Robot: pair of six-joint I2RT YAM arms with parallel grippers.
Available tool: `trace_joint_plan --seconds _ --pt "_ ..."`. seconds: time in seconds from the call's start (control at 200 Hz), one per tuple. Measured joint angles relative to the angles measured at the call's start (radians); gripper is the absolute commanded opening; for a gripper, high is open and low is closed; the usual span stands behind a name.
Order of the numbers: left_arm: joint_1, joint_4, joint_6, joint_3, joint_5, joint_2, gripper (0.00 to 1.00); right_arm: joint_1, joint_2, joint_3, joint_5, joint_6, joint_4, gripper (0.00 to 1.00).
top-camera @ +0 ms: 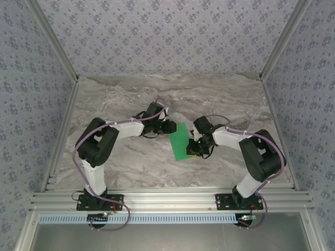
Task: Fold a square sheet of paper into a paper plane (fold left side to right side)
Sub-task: First fold the square sheet of paper in half at the center of the table.
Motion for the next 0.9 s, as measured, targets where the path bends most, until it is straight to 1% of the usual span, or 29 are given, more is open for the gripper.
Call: trace_joint_plan --seconds 0.14,0.29,0.535,0.62,0.75,0.904 --pt "0.006 -0.001 -0.01 0.01 -0.029 0.045 0.31 0.001 0.0 0.0 0.0 0.008 0.002 0.15" --pt "0.012 0.004 -0.019 0.026 -0.058 0.059 0.3 0.004 -0.002 -0.003 0.001 0.013 0.006 0.15" --pt "0.029 0.005 -0.047 0.04 -0.054 0.072 0.3 0.024 -0.031 -0.047 0.004 0.053 0.073 0.15" --pt "0.041 -0.003 -0.047 0.057 -0.052 0.08 0.31 0.043 -0.043 -0.068 0.01 0.085 0.113 0.15" --pt "0.077 -0.022 -0.03 0.087 -0.078 0.092 0.32 0.084 -0.058 -0.1 0.013 0.145 0.182 0.16" --pt "0.12 -0.048 -0.002 0.101 -0.106 0.09 0.35 0.113 -0.069 -0.109 0.013 0.184 0.225 0.2"
